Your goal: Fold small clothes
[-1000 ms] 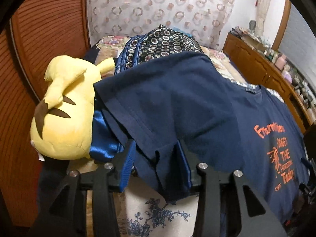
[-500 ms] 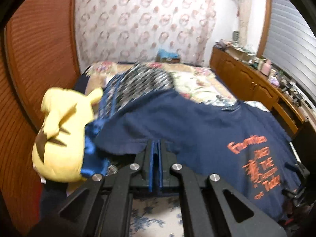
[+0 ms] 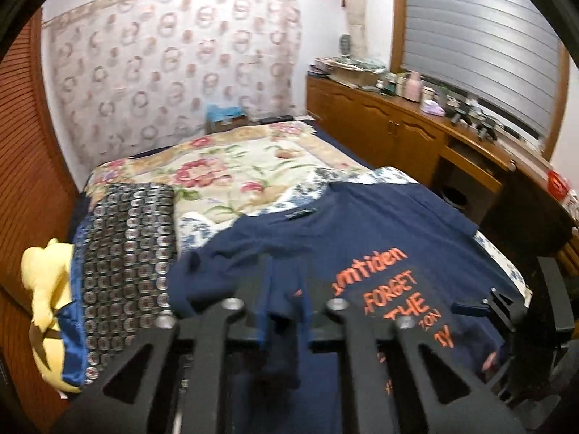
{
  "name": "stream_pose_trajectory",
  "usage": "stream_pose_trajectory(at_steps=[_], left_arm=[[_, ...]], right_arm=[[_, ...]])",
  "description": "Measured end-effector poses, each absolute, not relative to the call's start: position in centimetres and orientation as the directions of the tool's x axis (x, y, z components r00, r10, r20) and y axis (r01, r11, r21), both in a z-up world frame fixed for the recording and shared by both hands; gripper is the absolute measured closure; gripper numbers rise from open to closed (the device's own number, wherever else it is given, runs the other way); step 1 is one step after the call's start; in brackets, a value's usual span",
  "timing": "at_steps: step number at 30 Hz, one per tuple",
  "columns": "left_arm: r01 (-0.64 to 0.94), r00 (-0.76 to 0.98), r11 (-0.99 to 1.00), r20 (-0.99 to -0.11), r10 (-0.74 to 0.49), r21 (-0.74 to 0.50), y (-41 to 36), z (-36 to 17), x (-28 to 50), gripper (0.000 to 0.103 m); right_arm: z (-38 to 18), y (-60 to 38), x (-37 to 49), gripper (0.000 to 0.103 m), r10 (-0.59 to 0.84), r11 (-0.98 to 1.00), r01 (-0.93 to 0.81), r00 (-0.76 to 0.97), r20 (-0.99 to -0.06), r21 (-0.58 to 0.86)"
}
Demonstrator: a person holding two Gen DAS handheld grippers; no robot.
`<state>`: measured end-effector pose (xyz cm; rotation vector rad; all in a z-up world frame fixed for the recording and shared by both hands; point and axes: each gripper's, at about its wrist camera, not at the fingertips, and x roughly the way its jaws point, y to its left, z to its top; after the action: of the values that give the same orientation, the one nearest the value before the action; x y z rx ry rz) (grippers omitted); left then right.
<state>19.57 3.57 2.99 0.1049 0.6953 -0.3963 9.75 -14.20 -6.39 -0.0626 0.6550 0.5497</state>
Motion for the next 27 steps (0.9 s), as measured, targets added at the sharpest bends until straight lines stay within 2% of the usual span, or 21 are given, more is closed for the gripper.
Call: stream_pose_trajectory(at_steps=[1,2,8,12,16,21,27], left_arm=[[0.39,0.701,0.92,-0.638,-0.319,-0.032,3.5,3.0,19.3,0.07],[0.39,0.704,0.92,-0.635,-0.318,-0.028,3.6,3.0,19.0,0.068],[0.348,0.722,0.937,-0.631,-0.283,-0.022,5.5,2.5,18.0,0.06],[0.301,0.739,0.953,-0.624,-0.255,-0.033,7.6,1.6,17.8,0.051],[0.274,0.74,0.961,-0.632,-0.23,-0.028,9.1,0.6,18.2,0.049],[0.245,0.746,0.969,-0.63,-0.216,-0.043,10.5,-0.3,18.4,0.048],[0.222,0.763,0.974,-0.616,-0.197,-0.037,11.9,-0.6,18.2,0.048]], right_arm=[[-6.4,-14.2,9.7,0.0,0.468,0.855,-0.504,0.654,-0.594,0.118],[-6.4,-14.2,9.8,0.0,0.47,0.855,-0.505,0.652,-0.595,0.123],[-5.5,-15.6,10.9,0.0,0.48,0.849,-0.512,0.646,-0.594,0.129],[-3.9,-15.4,12.4,0.008,0.501,0.827,-0.552,0.64,-0.583,0.105],[-3.0,-14.5,15.1,0.02,0.539,0.788,-0.608,0.603,-0.588,0.098],[-3.4,-11.4,19.0,0.029,0.575,0.733,-0.672,0.526,-0.627,0.108],[-4.5,-7.1,21.2,0.032,0.625,0.659,-0.736,0.419,-0.659,0.156]])
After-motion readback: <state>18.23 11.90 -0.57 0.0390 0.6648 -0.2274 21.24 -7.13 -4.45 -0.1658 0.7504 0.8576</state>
